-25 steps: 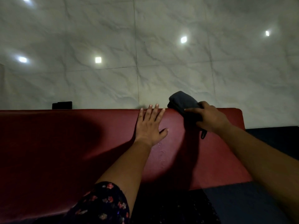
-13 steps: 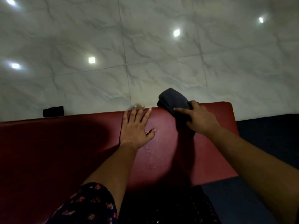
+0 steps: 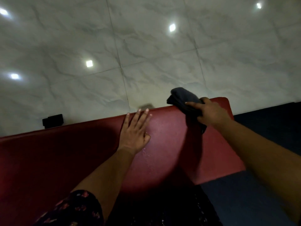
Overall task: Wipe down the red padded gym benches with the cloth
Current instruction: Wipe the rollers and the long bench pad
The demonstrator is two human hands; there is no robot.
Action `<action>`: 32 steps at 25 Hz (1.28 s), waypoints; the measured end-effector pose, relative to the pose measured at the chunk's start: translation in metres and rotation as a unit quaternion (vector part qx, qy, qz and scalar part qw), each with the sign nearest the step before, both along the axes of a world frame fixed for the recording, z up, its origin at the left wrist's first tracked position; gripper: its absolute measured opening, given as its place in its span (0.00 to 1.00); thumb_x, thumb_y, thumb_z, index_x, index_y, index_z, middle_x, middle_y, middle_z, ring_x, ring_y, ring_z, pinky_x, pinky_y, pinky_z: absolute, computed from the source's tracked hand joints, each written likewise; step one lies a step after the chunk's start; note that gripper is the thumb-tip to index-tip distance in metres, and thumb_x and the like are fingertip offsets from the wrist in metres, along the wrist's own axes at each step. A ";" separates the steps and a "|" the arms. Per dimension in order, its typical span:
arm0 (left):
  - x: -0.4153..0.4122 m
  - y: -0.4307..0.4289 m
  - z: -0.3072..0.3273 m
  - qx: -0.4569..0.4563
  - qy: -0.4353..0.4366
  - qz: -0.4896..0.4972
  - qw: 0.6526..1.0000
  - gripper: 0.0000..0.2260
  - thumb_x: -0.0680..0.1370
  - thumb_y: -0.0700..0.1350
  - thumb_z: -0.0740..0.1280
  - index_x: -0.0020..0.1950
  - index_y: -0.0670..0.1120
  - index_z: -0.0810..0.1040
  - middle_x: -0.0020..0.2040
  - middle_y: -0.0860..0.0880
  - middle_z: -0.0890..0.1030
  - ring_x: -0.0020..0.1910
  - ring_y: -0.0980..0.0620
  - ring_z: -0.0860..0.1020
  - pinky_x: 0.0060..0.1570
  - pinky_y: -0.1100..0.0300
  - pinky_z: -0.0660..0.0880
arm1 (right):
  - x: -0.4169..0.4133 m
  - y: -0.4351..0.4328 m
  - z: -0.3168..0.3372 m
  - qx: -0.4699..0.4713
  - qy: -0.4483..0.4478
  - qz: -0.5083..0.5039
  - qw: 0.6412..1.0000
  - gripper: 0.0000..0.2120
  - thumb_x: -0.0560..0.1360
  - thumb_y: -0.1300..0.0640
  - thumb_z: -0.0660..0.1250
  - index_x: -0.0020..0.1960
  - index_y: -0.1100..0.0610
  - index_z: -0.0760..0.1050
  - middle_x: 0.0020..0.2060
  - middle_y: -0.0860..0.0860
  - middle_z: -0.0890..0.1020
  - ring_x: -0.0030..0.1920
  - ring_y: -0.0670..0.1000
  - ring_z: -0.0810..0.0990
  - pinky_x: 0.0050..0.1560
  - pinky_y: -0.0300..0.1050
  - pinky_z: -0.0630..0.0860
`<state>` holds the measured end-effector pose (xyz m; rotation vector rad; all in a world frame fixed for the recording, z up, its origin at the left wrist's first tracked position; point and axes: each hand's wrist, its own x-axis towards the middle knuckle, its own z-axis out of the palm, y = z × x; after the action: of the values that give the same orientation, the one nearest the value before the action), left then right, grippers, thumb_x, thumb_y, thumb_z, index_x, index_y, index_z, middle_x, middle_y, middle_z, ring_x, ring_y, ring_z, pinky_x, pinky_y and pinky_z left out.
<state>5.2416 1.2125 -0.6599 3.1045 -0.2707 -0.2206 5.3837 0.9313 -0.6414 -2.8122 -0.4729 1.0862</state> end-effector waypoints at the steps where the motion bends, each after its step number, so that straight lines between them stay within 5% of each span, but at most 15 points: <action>1: 0.005 -0.009 0.000 -0.016 -0.009 -0.033 0.999 0.34 0.71 0.52 0.56 0.77 0.48 0.61 0.78 0.47 0.59 0.76 0.46 0.60 0.75 0.39 0.50 | 0.001 -0.008 -0.002 -0.055 -0.013 -0.038 0.998 0.34 0.75 0.55 0.66 0.74 0.31 0.57 0.67 0.55 0.66 0.60 0.63 0.73 0.54 0.55 0.77; 3: 0.020 -0.035 0.000 -0.044 0.003 -0.056 0.997 0.34 0.71 0.53 0.56 0.78 0.50 0.59 0.79 0.47 0.60 0.77 0.46 0.59 0.73 0.38 0.54 | 0.002 -0.004 -0.003 -0.129 -0.022 -0.123 0.984 0.33 0.77 0.54 0.65 0.75 0.34 0.56 0.68 0.56 0.65 0.63 0.64 0.71 0.53 0.56 0.75; 5: 0.039 -0.063 -0.002 -0.049 0.049 -0.041 0.997 0.34 0.75 0.59 0.52 0.80 0.52 0.52 0.81 0.48 0.54 0.79 0.48 0.52 0.74 0.39 0.49 | 0.001 0.007 -0.003 -0.098 -0.017 -0.150 0.984 0.34 0.76 0.55 0.65 0.76 0.36 0.56 0.70 0.57 0.63 0.63 0.65 0.70 0.53 0.55 0.75; 8: 0.058 -0.090 -0.006 -0.016 0.193 -0.001 0.981 0.40 0.74 0.72 0.45 0.78 0.54 0.34 0.79 0.50 0.34 0.78 0.48 0.35 0.73 0.40 0.33 | -0.001 -0.015 -0.004 -0.025 -0.014 -0.035 0.999 0.34 0.75 0.55 0.66 0.75 0.34 0.57 0.72 0.56 0.62 0.62 0.64 0.71 0.54 0.55 0.75; 10: 0.060 -0.097 -0.012 0.023 0.250 -0.001 0.968 0.47 0.71 0.77 0.49 0.77 0.54 0.30 0.79 0.49 0.33 0.78 0.46 0.33 0.72 0.37 0.31 | 0.008 -0.049 -0.004 -0.055 -0.017 -0.022 0.998 0.34 0.76 0.54 0.65 0.74 0.31 0.56 0.72 0.53 0.63 0.62 0.63 0.70 0.55 0.56 0.75; 14: 0.052 -0.090 -0.018 0.014 0.198 -0.011 0.980 0.48 0.70 0.78 0.50 0.80 0.53 0.38 0.81 0.48 0.44 0.79 0.44 0.43 0.73 0.37 0.36 | 0.026 -0.048 -0.008 -0.155 0.003 -0.147 0.977 0.31 0.78 0.55 0.63 0.75 0.33 0.58 0.71 0.53 0.64 0.63 0.62 0.68 0.57 0.56 0.73; 18: 0.044 -0.088 -0.027 -0.023 0.101 -0.013 0.995 0.42 0.71 0.74 0.53 0.79 0.52 0.59 0.78 0.46 0.62 0.76 0.43 0.60 0.73 0.38 0.49 | 0.019 -0.022 -0.011 -0.038 -0.044 -0.006 0.998 0.32 0.75 0.57 0.64 0.74 0.35 0.61 0.74 0.53 0.61 0.62 0.62 0.70 0.55 0.51 0.72; 20: 0.045 -0.089 -0.029 -0.030 0.087 -0.009 0.996 0.41 0.71 0.73 0.55 0.78 0.52 0.62 0.77 0.46 0.64 0.75 0.43 0.62 0.73 0.39 0.50 | 0.025 -0.046 -0.013 -0.030 -0.034 0.002 0.999 0.33 0.76 0.57 0.64 0.74 0.32 0.58 0.74 0.51 0.60 0.63 0.61 0.68 0.57 0.53 0.71; 25: 0.046 -0.090 -0.029 -0.016 0.085 -0.004 0.996 0.40 0.71 0.73 0.56 0.78 0.52 0.63 0.77 0.46 0.65 0.75 0.43 0.64 0.73 0.39 0.52 | 0.037 -0.082 -0.025 -0.126 -0.006 -0.180 0.976 0.34 0.78 0.56 0.64 0.76 0.34 0.54 0.70 0.55 0.64 0.62 0.63 0.68 0.55 0.57 0.74; 29: 0.046 -0.091 -0.031 -0.012 0.066 -0.008 0.998 0.40 0.71 0.72 0.56 0.78 0.52 0.63 0.77 0.46 0.65 0.74 0.43 0.64 0.73 0.39 0.53 | 0.029 -0.102 -0.024 -0.069 -0.008 -0.127 0.989 0.35 0.76 0.57 0.66 0.76 0.35 0.56 0.73 0.55 0.61 0.62 0.64 0.67 0.50 0.54 0.72; 32: 0.046 -0.091 -0.031 -0.017 0.062 -0.001 0.998 0.39 0.71 0.72 0.56 0.78 0.52 0.63 0.76 0.46 0.65 0.73 0.43 0.65 0.72 0.39 0.54 | 0.036 -0.102 -0.027 -0.108 -0.012 -0.155 0.982 0.34 0.77 0.56 0.64 0.76 0.35 0.55 0.70 0.55 0.63 0.61 0.63 0.67 0.49 0.54 0.71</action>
<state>5.2880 1.1220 -0.6912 3.0404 -0.2712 -0.4037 5.4193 0.8297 -0.6687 -2.9472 0.0912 1.0950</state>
